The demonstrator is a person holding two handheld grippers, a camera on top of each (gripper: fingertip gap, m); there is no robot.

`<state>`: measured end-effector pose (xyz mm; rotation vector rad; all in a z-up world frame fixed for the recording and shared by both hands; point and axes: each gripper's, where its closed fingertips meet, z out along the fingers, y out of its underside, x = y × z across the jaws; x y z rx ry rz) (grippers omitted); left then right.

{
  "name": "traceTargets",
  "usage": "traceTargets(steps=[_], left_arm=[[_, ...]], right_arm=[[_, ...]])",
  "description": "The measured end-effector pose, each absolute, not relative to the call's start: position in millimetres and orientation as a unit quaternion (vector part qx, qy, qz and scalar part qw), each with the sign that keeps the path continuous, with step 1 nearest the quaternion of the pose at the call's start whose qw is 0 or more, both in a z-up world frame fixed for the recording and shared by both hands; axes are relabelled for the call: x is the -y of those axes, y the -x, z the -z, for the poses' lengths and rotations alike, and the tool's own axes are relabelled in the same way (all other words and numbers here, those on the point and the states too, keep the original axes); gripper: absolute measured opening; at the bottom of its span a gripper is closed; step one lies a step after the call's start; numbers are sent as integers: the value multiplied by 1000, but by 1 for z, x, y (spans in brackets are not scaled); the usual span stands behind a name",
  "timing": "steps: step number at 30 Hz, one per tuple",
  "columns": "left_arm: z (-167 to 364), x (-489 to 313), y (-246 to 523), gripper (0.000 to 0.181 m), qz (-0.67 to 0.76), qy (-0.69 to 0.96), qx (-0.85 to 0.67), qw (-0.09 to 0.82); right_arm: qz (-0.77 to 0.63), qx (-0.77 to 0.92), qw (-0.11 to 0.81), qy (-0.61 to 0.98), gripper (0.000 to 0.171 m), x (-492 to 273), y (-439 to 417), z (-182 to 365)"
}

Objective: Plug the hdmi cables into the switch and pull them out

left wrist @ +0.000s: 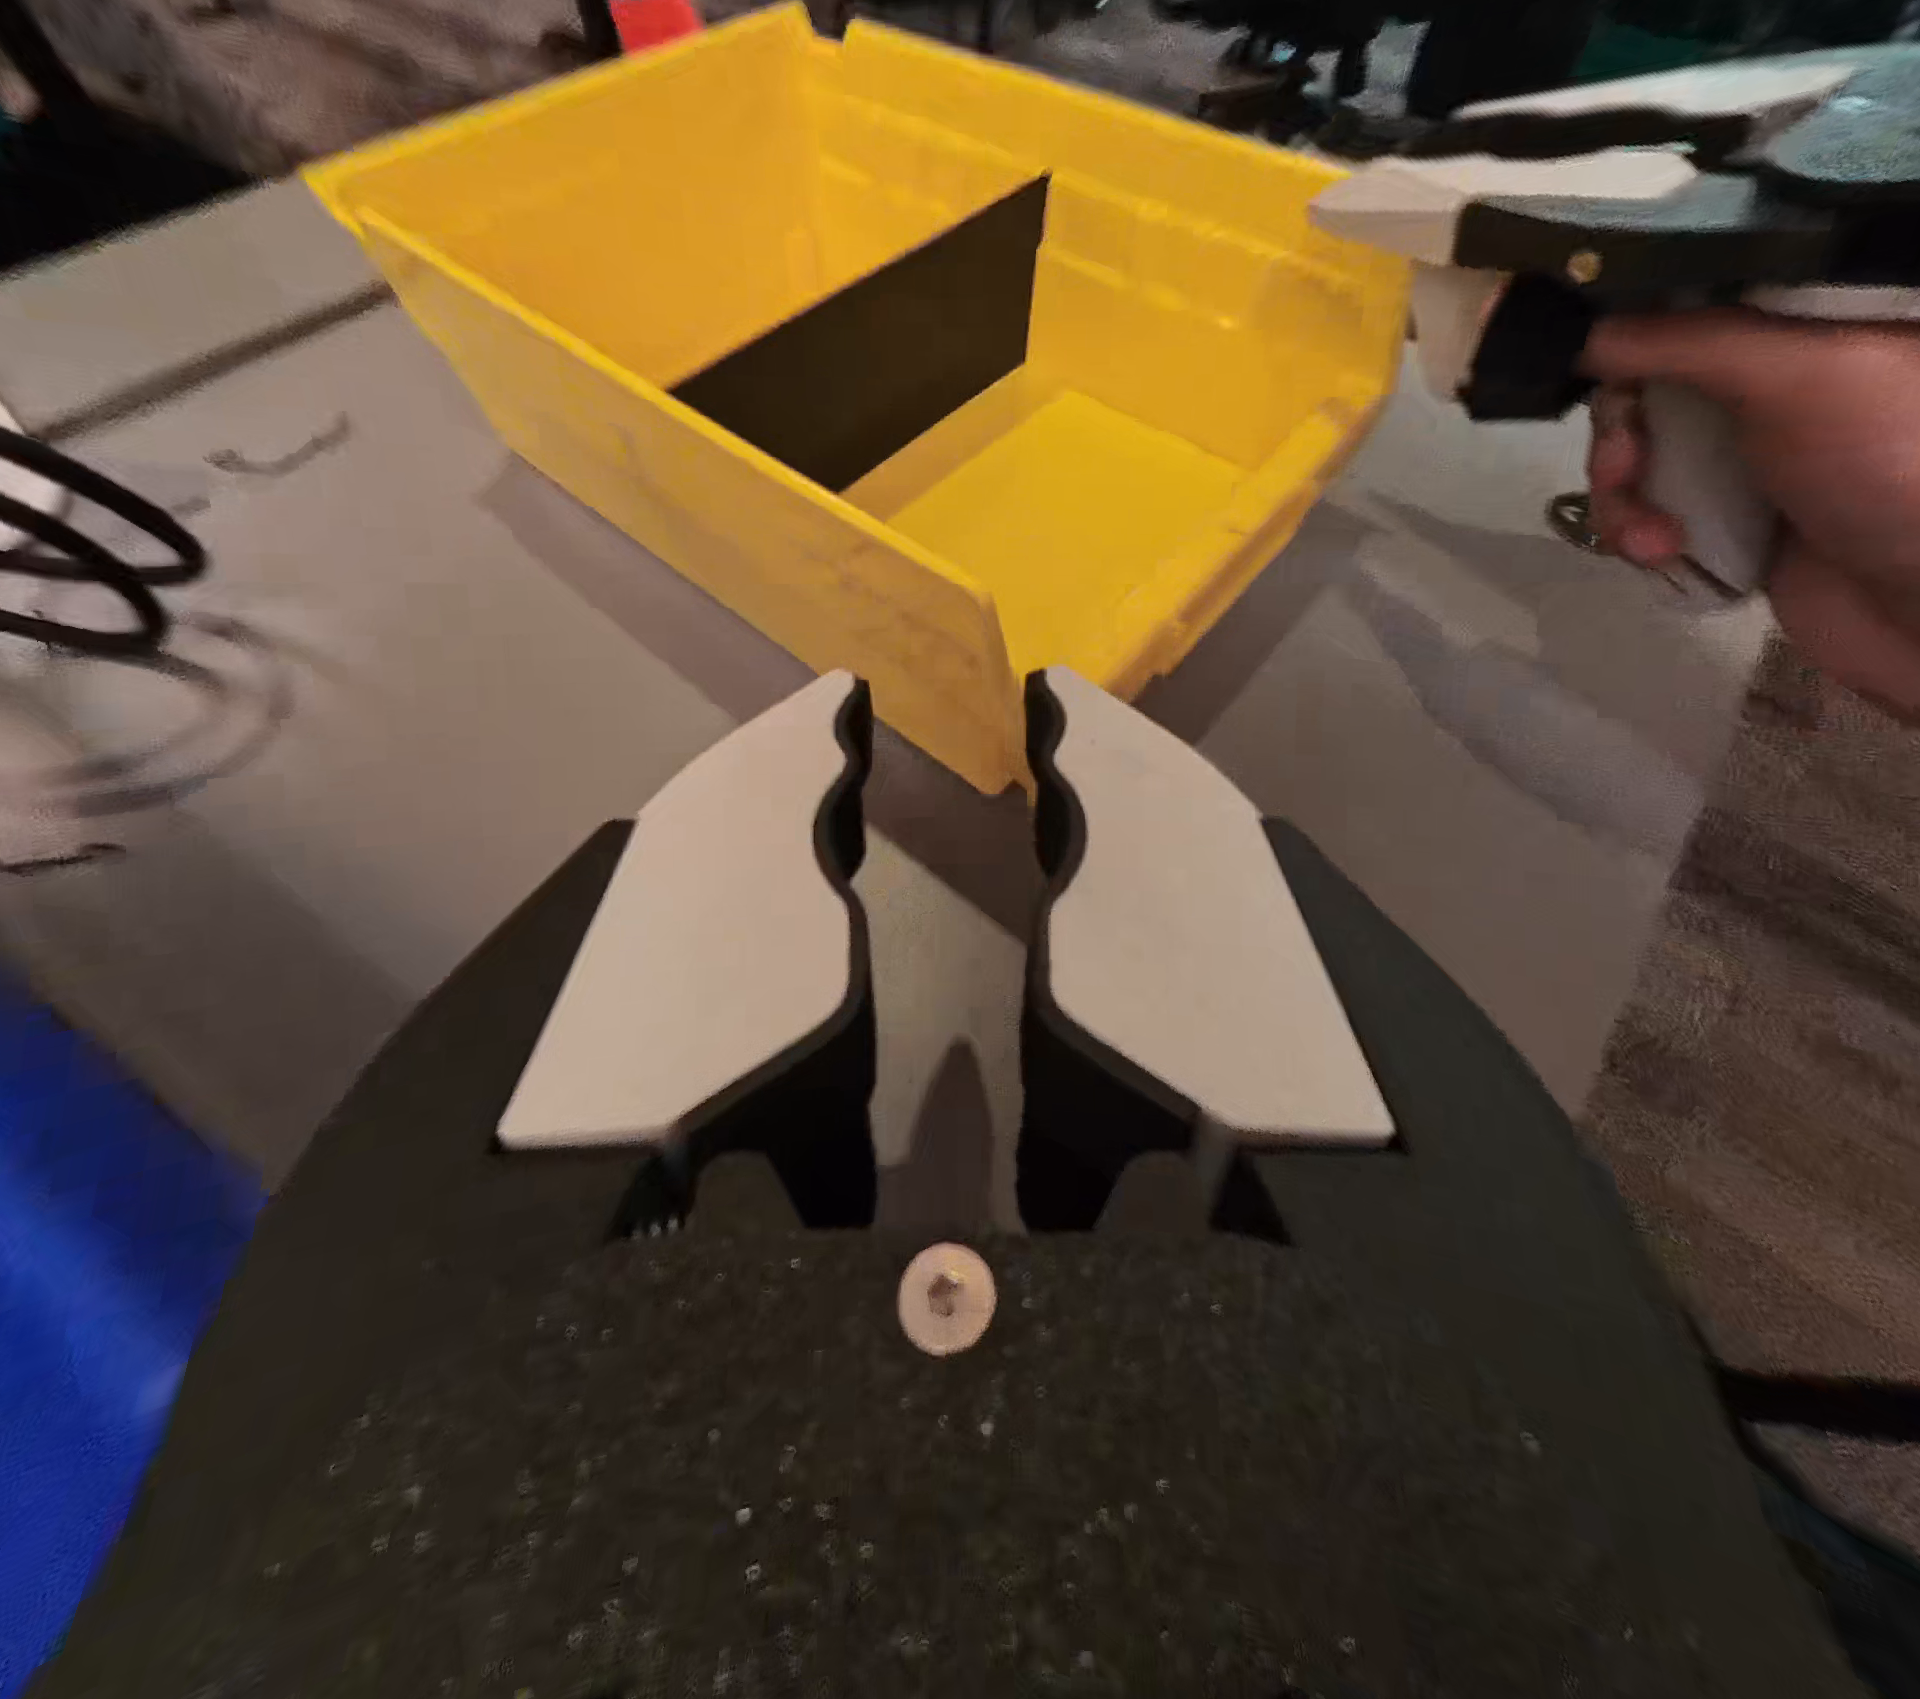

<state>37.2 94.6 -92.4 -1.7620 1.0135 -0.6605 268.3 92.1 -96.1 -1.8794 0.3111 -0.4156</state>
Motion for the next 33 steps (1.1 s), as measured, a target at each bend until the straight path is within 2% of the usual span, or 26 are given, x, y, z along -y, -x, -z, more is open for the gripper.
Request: traceTargets(steps=[4,7,8,9,11,13,15,18,19,21,24,26,29,32,33], left_arm=[[50,-82,32,39,252,693,-425,525],[10,-101,110,39,212,691,-347,597],[-2,-113,144,33,183,691,-304,630],[-13,-122,179,26,154,682,-262,665],[-16,-139,240,25,94,680,-203,698],[14,-151,271,39,70,729,-198,651],[48,-150,280,52,97,777,-195,591],[88,-143,271,45,146,805,-207,537],[92,-143,264,35,154,796,-223,542],[94,-153,268,32,97,791,-233,557],[91,-161,273,38,53,800,-218,556],[86,-161,280,46,55,800,-194,565],[106,-161,280,56,74,826,-181,529],[121,-166,278,53,80,838,-169,513],[121,-169,280,50,67,835,-166,520]], right_arm=[[140,-110,632,754,38,-86,-226,43],[68,-50,672,735,38,-99,-145,9],[31,-21,677,735,38,-106,-107,4],[-9,3,675,738,37,-112,-68,4],[-94,50,664,740,38,-123,10,15],[-104,76,627,768,44,-133,57,52],[-93,83,597,793,49,-139,80,85],[-83,78,565,817,48,-145,92,112],[-81,71,558,823,45,-149,93,118],[-79,61,540,835,36,-156,95,128],[-78,52,533,841,25,-165,99,133],[-76,55,537,838,24,-169,103,131],[-74,65,542,834,18,-171,111,131],[-72,56,549,831,16,-173,111,130],[-65,51,551,830,8,-172,107,130]])
